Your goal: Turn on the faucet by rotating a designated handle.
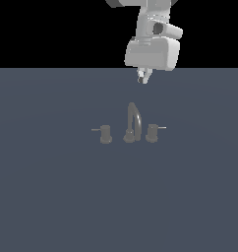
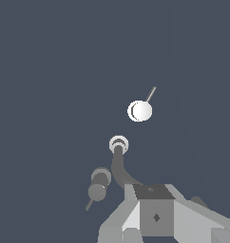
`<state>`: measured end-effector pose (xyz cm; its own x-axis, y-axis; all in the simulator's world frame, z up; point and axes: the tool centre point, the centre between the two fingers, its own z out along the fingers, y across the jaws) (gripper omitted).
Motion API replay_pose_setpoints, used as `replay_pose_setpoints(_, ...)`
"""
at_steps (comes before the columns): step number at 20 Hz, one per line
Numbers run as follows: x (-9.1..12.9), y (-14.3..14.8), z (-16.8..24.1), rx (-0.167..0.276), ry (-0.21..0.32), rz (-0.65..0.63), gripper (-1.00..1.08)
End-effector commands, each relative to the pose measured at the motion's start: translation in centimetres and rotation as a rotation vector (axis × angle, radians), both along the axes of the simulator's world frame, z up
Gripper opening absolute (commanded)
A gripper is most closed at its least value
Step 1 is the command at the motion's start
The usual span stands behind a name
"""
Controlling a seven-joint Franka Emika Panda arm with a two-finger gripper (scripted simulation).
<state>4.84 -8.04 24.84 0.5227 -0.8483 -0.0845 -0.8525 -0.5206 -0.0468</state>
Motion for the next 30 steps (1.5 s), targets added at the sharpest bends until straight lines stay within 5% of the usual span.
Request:
replay_pose_setpoints(1, 1.1, -1.1, -2.3, -0.008, 0.004, -0.069, -1.00)
replay_pose_setpoints(16, 4.5, -7.1, -15.3, -0.075, 0.019, -0.411, -1.00)
replay_pose_setpoints(30, 4.7, -8.6, -18.5, -0.096, 0.019, -0.486, -1.00)
